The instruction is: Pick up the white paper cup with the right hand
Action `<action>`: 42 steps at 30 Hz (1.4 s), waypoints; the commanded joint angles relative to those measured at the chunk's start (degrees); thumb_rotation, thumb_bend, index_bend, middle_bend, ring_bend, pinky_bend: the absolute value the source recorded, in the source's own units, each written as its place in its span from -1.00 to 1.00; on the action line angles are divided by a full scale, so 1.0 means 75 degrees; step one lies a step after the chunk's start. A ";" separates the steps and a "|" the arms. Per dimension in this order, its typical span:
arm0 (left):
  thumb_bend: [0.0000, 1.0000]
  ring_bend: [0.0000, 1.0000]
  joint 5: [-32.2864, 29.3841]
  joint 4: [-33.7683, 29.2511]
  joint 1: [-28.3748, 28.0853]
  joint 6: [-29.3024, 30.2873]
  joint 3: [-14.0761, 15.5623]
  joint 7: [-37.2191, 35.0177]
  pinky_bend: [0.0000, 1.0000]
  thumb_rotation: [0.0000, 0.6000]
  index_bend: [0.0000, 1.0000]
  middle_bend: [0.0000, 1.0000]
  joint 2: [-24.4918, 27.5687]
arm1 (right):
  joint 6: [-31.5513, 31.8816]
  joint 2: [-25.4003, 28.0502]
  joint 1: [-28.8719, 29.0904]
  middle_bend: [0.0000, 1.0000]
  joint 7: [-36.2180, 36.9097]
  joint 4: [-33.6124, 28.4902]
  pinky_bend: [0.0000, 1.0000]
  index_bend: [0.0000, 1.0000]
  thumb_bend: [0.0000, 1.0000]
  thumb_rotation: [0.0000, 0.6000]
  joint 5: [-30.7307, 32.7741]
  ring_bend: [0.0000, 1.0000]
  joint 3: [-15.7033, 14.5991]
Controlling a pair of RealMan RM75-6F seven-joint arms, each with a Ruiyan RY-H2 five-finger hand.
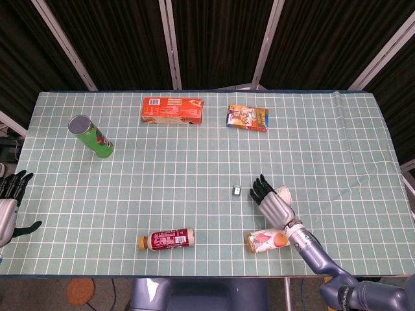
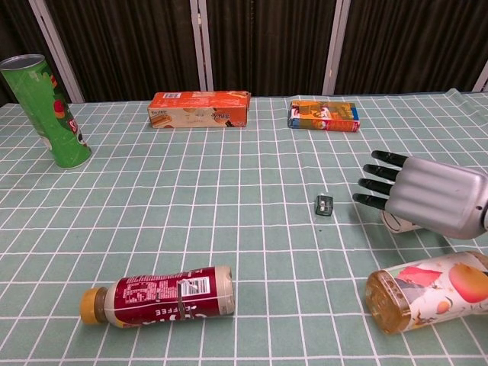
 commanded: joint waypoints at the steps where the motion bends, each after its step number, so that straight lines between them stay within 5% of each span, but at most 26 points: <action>1: -1.00 -1.00 0.0001 0.0004 -0.0004 -0.0002 0.0002 0.0010 -1.00 1.00 -1.00 -1.00 -0.0006 | 0.0084 -0.0052 0.0008 -0.84 -0.0187 0.0107 -1.00 -0.97 -0.98 1.00 -0.0100 -1.00 -0.0077; 16: -1.00 -1.00 -0.0039 0.0015 -0.0025 -0.0033 0.0004 0.0045 -1.00 1.00 -1.00 -1.00 -0.0028 | 0.0214 -0.0353 0.0035 -0.44 -0.0129 0.0700 -0.73 -0.71 -0.86 1.00 -0.0422 -0.83 -0.0231; 28: -1.00 -1.00 -0.0041 0.0014 -0.0029 -0.0039 0.0013 0.0044 -1.00 1.00 -1.00 -1.00 -0.0031 | 0.0612 -0.0357 0.0119 -0.19 0.1343 0.1137 -0.55 -0.46 -0.76 1.00 -0.1229 -0.61 -0.0254; 42: -1.00 -1.00 -0.0057 -0.0024 -0.0054 -0.0133 0.0026 -0.0106 -1.00 1.00 -1.00 -1.00 0.0034 | 0.0770 -0.0120 0.0199 -0.18 0.5577 0.0100 -0.45 -0.46 -0.76 1.00 -0.0129 -0.59 0.1237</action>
